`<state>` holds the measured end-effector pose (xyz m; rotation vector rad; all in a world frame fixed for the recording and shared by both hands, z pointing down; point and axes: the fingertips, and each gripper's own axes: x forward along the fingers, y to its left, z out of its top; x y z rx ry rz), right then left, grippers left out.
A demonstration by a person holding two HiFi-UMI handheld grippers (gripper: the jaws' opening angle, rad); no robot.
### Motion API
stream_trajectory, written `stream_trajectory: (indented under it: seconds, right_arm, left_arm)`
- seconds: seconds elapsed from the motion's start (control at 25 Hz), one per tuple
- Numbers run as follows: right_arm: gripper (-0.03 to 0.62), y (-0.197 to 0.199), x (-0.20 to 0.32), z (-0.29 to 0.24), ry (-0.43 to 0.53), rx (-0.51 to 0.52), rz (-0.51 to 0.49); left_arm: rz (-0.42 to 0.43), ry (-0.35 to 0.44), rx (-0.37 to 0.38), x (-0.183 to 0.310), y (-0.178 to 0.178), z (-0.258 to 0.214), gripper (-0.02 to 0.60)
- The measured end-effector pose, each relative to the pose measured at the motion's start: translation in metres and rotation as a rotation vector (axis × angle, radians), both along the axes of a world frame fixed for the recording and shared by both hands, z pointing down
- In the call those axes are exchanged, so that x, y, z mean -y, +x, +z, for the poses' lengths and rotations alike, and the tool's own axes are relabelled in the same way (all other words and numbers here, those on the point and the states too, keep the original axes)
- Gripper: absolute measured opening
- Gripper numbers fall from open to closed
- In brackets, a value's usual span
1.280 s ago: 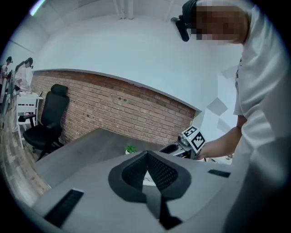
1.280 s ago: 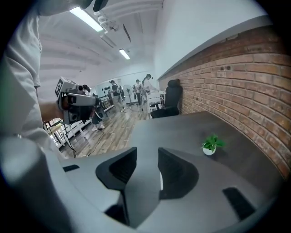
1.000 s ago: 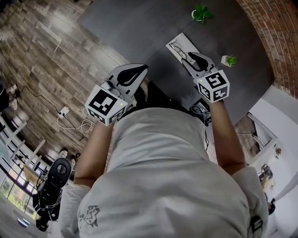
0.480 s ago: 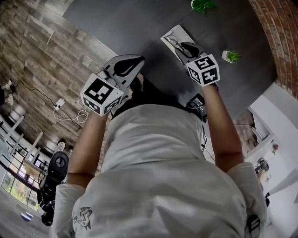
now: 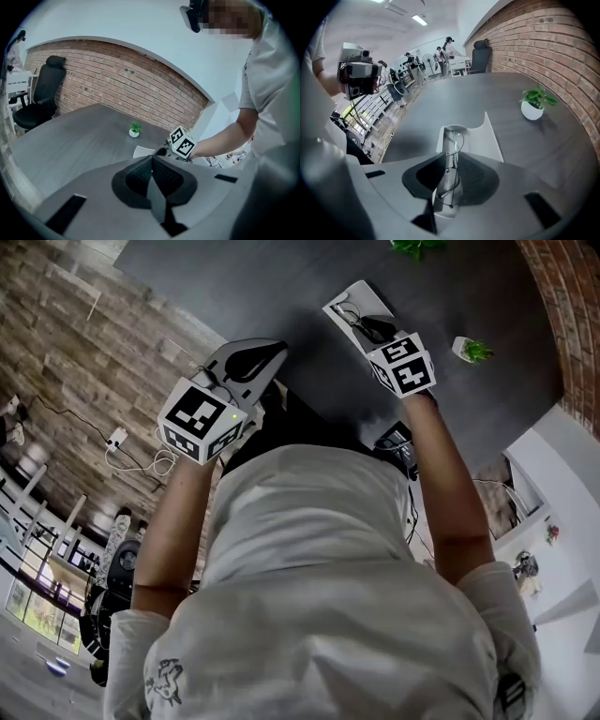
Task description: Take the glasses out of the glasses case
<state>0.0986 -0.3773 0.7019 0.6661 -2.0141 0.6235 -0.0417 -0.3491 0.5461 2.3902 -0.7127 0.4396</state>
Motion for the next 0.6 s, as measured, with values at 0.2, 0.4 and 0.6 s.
stream_trajectory:
  seconds: [0.2,0.4,0.6]
  right_arm:
    - [0.06,0.0022,0.0,0.0065,-0.021,-0.014,-0.008]
    - [0.04,0.0006,-0.0006,0.0085,-0.032,-0.023,-0.019]
    - [0.022,0.0023,0.0006,0.0059,-0.02,-0.04,-0.029]
  left_arm:
    - [-0.023,-0.011,-0.01,0.0024,-0.0022,-0.0003,0.011]
    - [-0.025,-0.021,-0.005,0.0003,-0.0026,0.0035,0.011]
    - [-0.035,-0.016,-0.004,-0.0019,-0.007,0.0005,0.012]
